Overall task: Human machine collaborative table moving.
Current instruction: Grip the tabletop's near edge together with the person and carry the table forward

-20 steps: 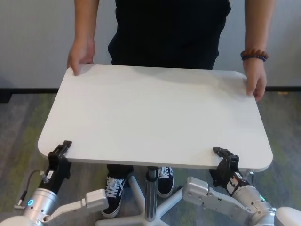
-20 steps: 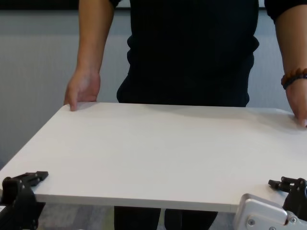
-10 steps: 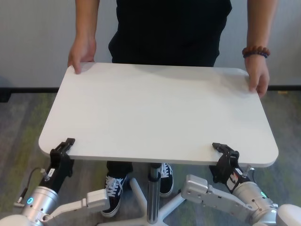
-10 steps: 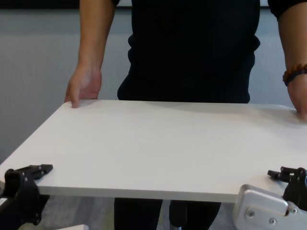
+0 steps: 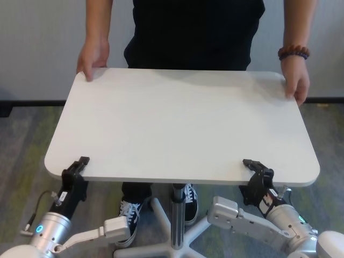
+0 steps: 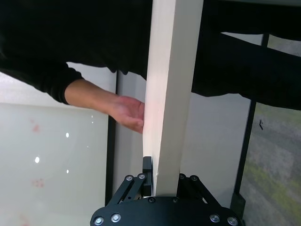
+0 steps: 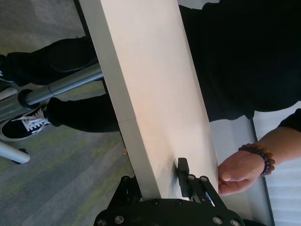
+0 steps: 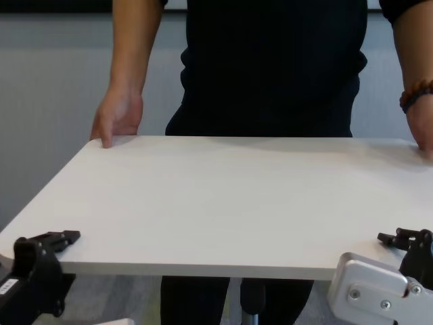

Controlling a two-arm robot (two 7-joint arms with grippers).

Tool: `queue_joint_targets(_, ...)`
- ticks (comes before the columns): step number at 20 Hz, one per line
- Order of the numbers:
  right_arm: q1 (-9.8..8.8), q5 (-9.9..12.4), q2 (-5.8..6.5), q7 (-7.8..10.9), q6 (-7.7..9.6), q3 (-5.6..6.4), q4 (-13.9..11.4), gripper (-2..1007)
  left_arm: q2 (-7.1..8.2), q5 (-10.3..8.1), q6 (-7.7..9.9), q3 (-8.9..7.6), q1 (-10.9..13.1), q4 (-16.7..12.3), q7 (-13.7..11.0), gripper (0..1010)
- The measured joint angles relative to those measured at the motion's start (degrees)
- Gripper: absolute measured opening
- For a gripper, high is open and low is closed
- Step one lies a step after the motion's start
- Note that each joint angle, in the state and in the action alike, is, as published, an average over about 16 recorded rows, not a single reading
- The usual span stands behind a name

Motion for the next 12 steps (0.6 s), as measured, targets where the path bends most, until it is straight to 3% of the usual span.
queue_joint_targets(12, 2.90, -1.5, -1.74, 0.67, -2.75, 0.63, 4.0, 352, -2.39, 1.23, 0.30, 1.67, -4.0, 5.1, 1.1, 228)
